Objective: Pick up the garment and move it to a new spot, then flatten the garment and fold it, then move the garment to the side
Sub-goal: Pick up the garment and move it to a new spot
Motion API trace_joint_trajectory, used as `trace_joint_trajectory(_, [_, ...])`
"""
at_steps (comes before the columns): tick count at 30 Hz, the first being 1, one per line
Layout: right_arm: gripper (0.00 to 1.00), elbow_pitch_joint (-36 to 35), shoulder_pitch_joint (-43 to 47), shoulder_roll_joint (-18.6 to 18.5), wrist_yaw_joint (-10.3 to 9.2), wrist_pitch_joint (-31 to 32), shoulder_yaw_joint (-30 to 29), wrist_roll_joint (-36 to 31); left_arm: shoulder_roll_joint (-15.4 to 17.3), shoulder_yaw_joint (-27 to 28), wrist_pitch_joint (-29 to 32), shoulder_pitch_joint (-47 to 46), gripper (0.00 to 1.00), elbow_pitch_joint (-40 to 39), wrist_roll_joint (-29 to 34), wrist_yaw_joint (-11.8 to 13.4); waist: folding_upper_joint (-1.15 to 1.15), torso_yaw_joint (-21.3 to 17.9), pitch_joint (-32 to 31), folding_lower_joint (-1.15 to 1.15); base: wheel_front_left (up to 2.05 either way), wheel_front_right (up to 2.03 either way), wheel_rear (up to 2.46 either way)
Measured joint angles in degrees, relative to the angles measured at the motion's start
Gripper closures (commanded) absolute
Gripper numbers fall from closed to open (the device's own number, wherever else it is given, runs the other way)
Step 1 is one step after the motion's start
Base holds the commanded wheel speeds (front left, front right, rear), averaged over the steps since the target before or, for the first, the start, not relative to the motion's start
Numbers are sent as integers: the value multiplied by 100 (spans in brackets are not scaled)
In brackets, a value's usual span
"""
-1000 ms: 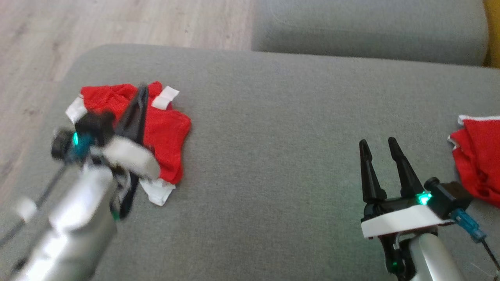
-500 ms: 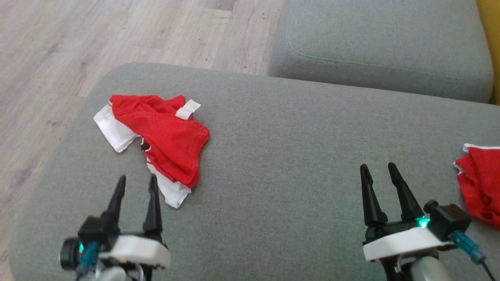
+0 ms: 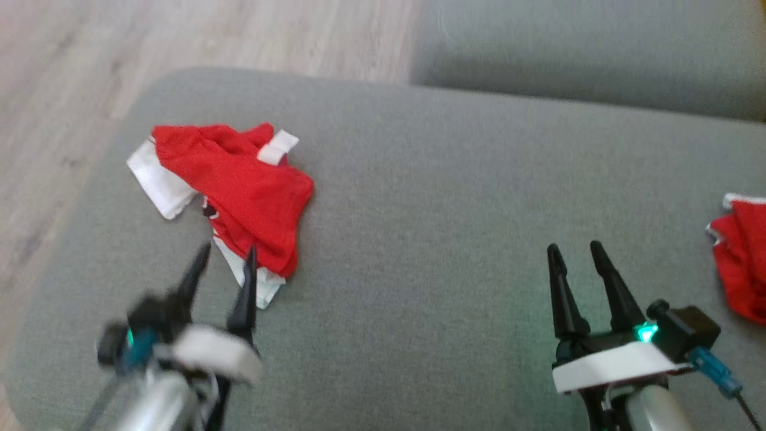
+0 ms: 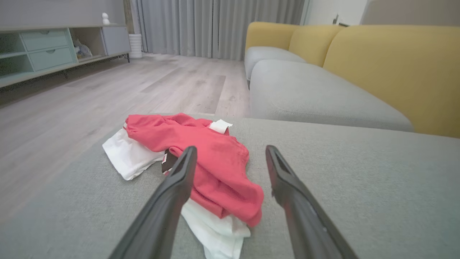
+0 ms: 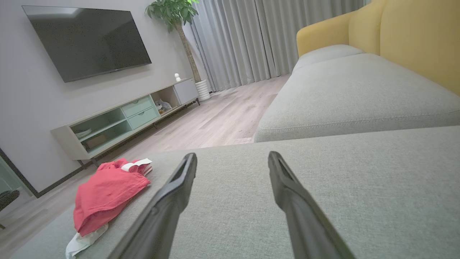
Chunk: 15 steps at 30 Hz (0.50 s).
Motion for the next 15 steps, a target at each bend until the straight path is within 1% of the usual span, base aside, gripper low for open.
trace_joint_trajectory(3, [0, -10, -124, -1, 0, 0, -18, -38, 152, -12, 490, -680, 0, 303, -89, -307, 0, -53, 251, 1, 0, 0, 0])
trace_joint_trajectory(5, [0, -43, -263, 0, 0, 0, 5, -89, 294, -18, 912, -1244, 0, 544, -169, -590, 0, -98, 444, 1, 0, 0, 0])
trace_joint_trajectory(8, [0, -74, -498, -1, 0, 0, 60, -129, 380, -65, 1567, -2041, 0, 971, -315, -972, 0, -189, 744, 2, 0, 0, 0])
trace_joint_trajectory(12, [0, -89, -708, -4, 0, 0, 56, -152, 394, -152, 2225, -2833, 0, 1612, -392, -1330, 0, -340, 1094, 2, 0, 0, 0])
trace_joint_trajectory(15, [0, -92, -791, -4, 0, 0, 51, -152, 397, -234, 2493, -3227, 0, 2079, -447, -1510, 0, -471, 1273, 2, 0, 0, 0])
